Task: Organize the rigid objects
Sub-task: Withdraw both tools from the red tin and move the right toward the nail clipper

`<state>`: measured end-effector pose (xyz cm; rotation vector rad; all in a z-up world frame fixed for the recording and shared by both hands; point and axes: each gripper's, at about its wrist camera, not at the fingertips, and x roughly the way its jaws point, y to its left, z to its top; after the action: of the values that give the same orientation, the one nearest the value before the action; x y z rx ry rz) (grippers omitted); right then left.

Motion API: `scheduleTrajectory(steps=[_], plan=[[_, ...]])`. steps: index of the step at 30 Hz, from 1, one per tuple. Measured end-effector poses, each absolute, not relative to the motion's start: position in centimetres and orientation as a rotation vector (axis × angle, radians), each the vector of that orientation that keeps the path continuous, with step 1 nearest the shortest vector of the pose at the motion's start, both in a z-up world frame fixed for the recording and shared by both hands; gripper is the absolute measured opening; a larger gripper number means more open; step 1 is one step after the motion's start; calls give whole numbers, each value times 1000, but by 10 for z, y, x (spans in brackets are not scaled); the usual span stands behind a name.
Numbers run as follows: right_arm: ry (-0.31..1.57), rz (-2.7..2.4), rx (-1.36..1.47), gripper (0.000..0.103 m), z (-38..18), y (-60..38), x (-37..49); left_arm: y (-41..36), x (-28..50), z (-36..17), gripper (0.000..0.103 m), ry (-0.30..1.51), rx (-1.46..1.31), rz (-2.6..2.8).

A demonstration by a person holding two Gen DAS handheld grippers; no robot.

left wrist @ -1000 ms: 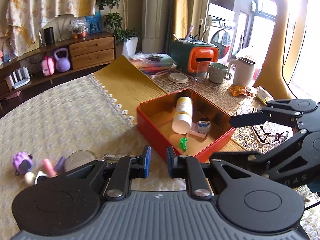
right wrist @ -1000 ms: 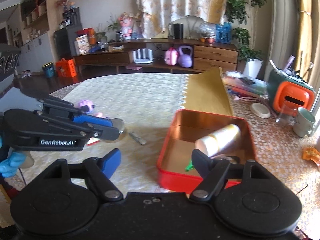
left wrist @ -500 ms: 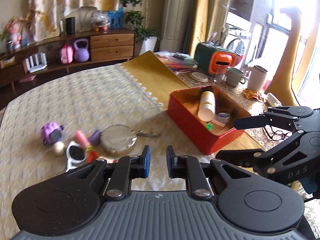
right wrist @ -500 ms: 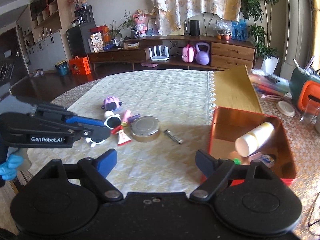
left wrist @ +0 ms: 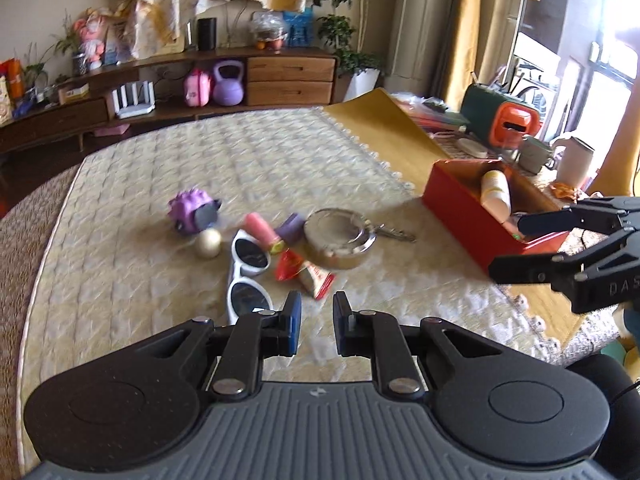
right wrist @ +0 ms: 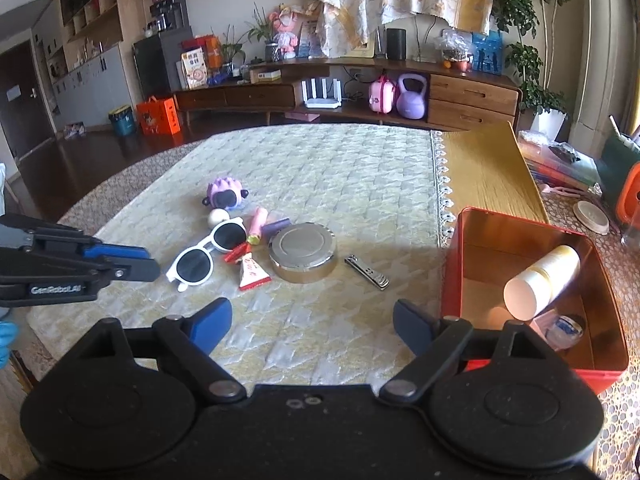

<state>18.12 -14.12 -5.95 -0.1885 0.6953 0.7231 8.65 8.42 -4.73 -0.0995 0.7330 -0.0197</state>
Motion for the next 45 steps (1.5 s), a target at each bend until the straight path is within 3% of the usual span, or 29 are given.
scheduleTrajectory(steps=[6,13,15,17,19,26,28,45], plan=[[718,698,-225,86,-73,-133,199,93,86,-64,16,743,-91,13],[747,680,-286,77,-91,-115,224,102,94,-87,20,750,-90,74],[753,673,-300,77,-95,-110,231,105,96,-94,33,759,-93,77],[760,663,-316,75,-100,-106,239,108,97,-99,66,750,-98,90],[768,646,-328,73,-105,-102,248,110,96,-103,73,728,-92,112],[801,615,-353,65,-120,-89,276,114,110,-120,73,751,-96,121],[817,624,-355,58,-123,-85,281,113,114,-124,73,750,-92,124],[824,627,-367,45,-133,-74,299,106,133,-134,71,703,-31,155]])
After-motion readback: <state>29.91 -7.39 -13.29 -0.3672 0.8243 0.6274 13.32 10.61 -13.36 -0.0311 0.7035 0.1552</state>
